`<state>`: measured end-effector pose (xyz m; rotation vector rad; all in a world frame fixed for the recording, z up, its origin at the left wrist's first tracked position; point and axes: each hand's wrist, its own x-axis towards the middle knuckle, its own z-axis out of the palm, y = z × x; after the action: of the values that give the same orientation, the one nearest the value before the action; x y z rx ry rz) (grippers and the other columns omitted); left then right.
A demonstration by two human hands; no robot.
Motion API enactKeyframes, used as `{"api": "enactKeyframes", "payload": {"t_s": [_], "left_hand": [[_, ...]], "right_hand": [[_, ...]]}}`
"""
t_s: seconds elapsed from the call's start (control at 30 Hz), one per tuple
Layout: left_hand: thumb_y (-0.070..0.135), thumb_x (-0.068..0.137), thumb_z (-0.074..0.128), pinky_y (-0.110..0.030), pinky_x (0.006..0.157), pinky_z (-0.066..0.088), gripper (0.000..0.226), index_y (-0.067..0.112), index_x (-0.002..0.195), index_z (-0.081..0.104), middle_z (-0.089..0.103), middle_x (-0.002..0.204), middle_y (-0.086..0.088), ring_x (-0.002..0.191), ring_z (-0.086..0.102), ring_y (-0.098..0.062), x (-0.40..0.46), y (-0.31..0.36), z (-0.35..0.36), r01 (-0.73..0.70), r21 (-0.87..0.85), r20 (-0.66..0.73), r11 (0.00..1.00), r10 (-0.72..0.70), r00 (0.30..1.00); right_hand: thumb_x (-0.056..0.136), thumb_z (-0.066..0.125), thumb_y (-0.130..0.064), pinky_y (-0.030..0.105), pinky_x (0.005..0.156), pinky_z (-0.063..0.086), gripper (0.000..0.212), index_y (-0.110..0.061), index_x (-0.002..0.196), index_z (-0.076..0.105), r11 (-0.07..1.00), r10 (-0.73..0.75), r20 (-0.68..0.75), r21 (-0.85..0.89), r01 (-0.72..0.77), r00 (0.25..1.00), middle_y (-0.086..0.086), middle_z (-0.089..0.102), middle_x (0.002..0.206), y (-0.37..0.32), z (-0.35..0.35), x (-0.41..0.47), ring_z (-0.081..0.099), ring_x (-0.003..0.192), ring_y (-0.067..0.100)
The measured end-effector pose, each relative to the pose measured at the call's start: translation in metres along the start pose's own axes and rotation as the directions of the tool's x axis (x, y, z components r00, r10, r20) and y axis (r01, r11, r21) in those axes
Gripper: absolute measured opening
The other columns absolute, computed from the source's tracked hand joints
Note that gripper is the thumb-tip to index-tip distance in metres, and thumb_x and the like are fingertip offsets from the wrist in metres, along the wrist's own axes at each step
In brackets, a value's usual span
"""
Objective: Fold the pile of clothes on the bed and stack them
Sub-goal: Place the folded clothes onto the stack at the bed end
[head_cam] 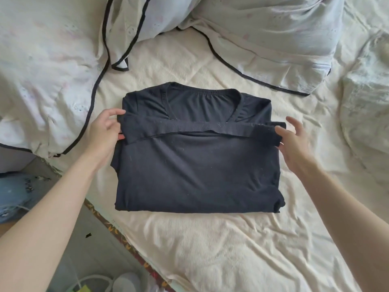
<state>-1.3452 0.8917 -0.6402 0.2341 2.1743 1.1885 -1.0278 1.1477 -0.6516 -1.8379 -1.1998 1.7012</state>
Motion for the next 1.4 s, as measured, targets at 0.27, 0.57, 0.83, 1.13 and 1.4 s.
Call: {"api": "enactKeyframes", "payload": {"t_s": [0.27, 0.57, 0.83, 1.13, 1.4], "left_hand": [[-0.001, 0.087, 0.061, -0.01, 0.065, 0.05, 0.024, 0.023, 0.088, 0.066, 0.062, 0.081, 0.001, 0.069, 0.061, -0.009, -0.021, 0.006, -0.006, -0.039, 0.059, 0.172, 0.997, 0.029, 0.985], [-0.012, 0.09, 0.036, -0.014, 0.061, 0.048, 0.04, 0.005, 0.118, 0.058, 0.059, 0.088, -0.004, 0.074, 0.059, -0.009, 0.048, 0.052, 0.024, 0.148, -0.122, 0.044, 0.981, -0.144, 0.989], [0.026, 0.087, 0.065, -0.02, 0.066, 0.045, 0.007, 0.019, 0.088, 0.063, 0.057, 0.071, 0.01, 0.053, 0.055, 0.0, 0.077, 0.028, 0.028, -0.054, 0.178, -0.149, 0.982, 0.081, 0.986], [0.035, 0.079, 0.067, -0.027, 0.064, 0.038, 0.012, 0.025, 0.073, 0.066, 0.049, 0.061, 0.009, 0.057, 0.044, -0.01, 0.104, 0.029, 0.035, 0.014, 0.061, -0.28, 0.998, 0.004, 0.96], [0.032, 0.088, 0.064, -0.022, 0.085, 0.04, 0.038, 0.014, 0.121, 0.056, 0.058, 0.118, -0.003, 0.099, 0.055, -0.012, 0.072, 0.014, 0.028, 0.029, 0.311, -0.21, 0.95, 0.039, 0.977]], "right_hand": [[0.09, 0.057, 0.0, 0.018, 0.064, 0.053, 0.019, -0.014, 0.095, 0.069, 0.999, 0.028, 0.172, -0.033, -0.023, 0.985, 0.01, 0.06, 0.098, -0.006, -0.012, 0.001, 0.065, 0.084, 0.019], [0.094, 0.036, 0.01, 0.024, 0.084, 0.053, 0.022, 0.003, 0.106, 0.052, 0.9, 0.166, 0.161, 0.378, -0.216, 0.973, 0.012, 0.061, 0.102, -0.048, 0.024, 0.032, 0.062, 0.098, 0.021], [0.089, 0.063, -0.019, 0.019, 0.044, 0.032, 0.014, -0.016, 0.076, 0.058, 0.964, -0.082, -0.046, -0.257, 0.068, 0.996, 0.0, 0.044, 0.062, -0.047, 0.024, 0.053, 0.039, 0.05, 0.01], [0.09, 0.063, -0.017, 0.018, 0.046, 0.037, 0.016, -0.018, 0.075, 0.056, 0.996, 0.016, -0.134, -0.088, -0.028, 0.991, 0.001, 0.048, 0.065, -0.052, 0.03, 0.064, 0.043, 0.051, 0.009], [0.092, 0.054, -0.014, 0.023, 0.076, 0.05, 0.037, -0.009, 0.129, 0.05, 0.994, -0.045, -0.12, -0.1, 0.033, 0.992, 0.004, 0.062, 0.096, -0.031, 0.031, 0.043, 0.058, 0.088, 0.015]]}}
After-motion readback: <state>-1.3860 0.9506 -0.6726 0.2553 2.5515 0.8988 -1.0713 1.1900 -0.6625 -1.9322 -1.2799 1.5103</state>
